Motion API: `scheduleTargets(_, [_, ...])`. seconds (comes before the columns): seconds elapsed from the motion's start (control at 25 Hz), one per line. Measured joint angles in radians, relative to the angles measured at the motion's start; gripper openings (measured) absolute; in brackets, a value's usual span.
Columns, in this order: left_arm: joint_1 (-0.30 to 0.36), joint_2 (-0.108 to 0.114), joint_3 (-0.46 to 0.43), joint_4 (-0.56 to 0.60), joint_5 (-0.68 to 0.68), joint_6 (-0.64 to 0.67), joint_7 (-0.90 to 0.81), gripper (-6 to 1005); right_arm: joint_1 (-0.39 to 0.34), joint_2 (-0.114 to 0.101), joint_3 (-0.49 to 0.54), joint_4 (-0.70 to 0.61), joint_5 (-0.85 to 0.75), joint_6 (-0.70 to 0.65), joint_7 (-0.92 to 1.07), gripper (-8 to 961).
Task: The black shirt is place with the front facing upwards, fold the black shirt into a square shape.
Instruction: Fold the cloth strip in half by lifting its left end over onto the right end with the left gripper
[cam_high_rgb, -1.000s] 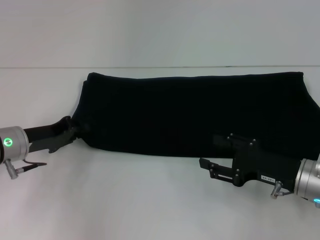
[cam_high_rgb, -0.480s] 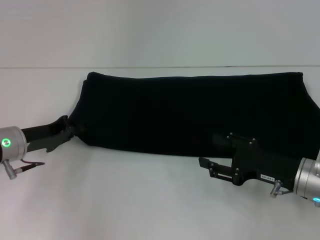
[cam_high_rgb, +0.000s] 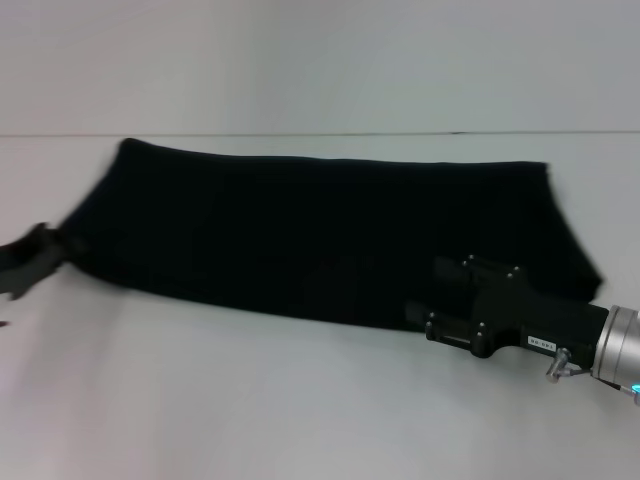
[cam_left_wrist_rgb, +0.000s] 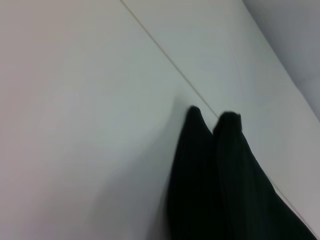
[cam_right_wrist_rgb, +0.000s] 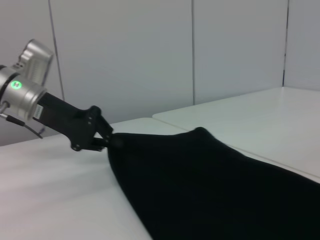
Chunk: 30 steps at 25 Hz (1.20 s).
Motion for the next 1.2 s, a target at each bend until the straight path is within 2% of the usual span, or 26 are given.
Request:
scheduleTargets(0.24, [0.037, 0.05, -0.101, 0.002, 0.005, 0.003, 0.004, 30, -0.007, -0.002, 0.023, -0.001, 0.002, 0.003, 0.0, 760])
scheduleTargets(0.32, [0.039, 0.059, -0.12, 0.004, 0.007, 0.003, 0.008, 30, -0.008, -0.003, 0.025, -0.001, 0.002, 0.011, 0.0, 760])
scheduleTargets(0.56, [0.025, 0.063, -0.123, 0.012, 0.005, 0.023, 0.011, 29, -0.008, -0.002, 0.026, -0.001, 0.001, 0.055, 0.003, 760])
scheduleTargets(0.68, [-0.004, 0.06, -0.124, 0.027, -0.006, 0.081, 0.012, 29, -0.01, -0.002, 0.035, -0.001, 0.001, 0.069, 0.008, 760])
scheduleTargets(0.8, [-0.051, 0.036, -0.122, 0.075, -0.024, 0.16, 0.013, 29, -0.019, -0.002, 0.061, 0.002, 0.001, 0.076, 0.013, 760])
scheduleTargets(0.96, [-0.158, -0.005, -0.111, 0.116, -0.036, 0.255, 0.013, 30, -0.048, -0.003, 0.106, 0.001, 0.0, 0.072, 0.013, 760])
scheduleTargets(1.04, [-0.216, -0.033, -0.089, 0.123, -0.038, 0.275, 0.016, 30, -0.066, -0.005, 0.13, 0.0, 0.0, 0.067, 0.013, 760])
scheduleTargets(1.2, [-0.331, -0.103, 0.02, 0.129, -0.038, 0.272, 0.027, 30, -0.105, -0.006, 0.168, -0.002, 0.0, 0.055, 0.013, 760])
